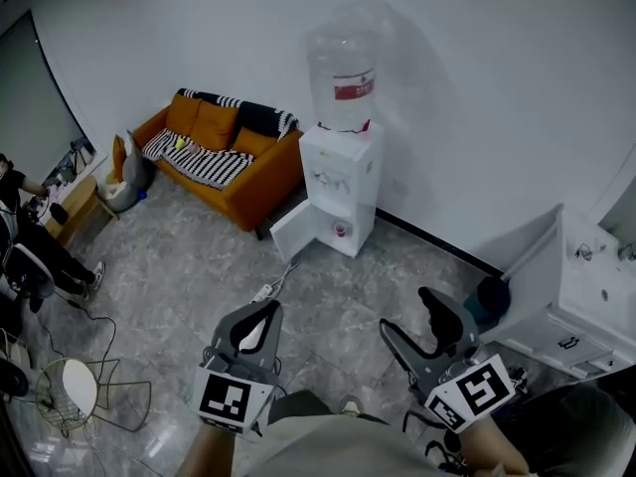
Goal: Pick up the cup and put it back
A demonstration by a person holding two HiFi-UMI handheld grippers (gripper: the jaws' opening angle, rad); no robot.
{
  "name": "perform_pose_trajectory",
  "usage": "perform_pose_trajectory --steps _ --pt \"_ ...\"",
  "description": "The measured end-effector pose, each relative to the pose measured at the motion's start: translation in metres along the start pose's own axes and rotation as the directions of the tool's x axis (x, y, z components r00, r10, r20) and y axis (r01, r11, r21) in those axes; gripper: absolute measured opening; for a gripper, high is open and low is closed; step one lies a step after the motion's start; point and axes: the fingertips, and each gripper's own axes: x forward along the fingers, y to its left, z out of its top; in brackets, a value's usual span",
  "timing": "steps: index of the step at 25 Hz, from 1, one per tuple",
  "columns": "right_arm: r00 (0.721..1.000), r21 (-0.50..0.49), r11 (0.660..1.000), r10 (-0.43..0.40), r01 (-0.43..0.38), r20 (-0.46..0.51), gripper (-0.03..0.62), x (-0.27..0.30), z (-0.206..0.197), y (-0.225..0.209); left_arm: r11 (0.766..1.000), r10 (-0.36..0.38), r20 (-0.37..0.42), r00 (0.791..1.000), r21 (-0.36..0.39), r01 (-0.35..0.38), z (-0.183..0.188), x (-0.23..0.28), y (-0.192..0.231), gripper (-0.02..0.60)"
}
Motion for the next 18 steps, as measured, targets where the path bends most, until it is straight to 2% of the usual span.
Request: perform_pose_trajectory --steps 7,12,15,18 --pt "1.0 0.004 1.0 0.022 -0.022 0.004 0.287 0.011 -0.007 -0.018 0.997 0.029 -0.021 0.999 -0.067 -0.03 -0.005 0.013 -0.003 0.002" --pt "0.999 -0.009 0.999 0.045 -0.045 0.004 0.287 0.038 -0.02 -0.021 0.997 0.037 -0.014 0.999 -0.061 -0.038 -0.018 0.028 0.011 0.002" --pt "0.999 -0.016 0.999 0.049 -0.049 -0.007 0.288 0.06 -0.029 -0.028 0.999 0.023 -0.001 1.0 -0.023 -0.023 -0.026 0.049 0.023 0.002" --pt "0.999 -0.012 0.999 0.043 -0.043 -0.018 0.311 0.087 -0.034 -0.035 0.997 0.018 -0.006 1.0 -0.075 -0.018 -0.034 0.068 0.039 0.002"
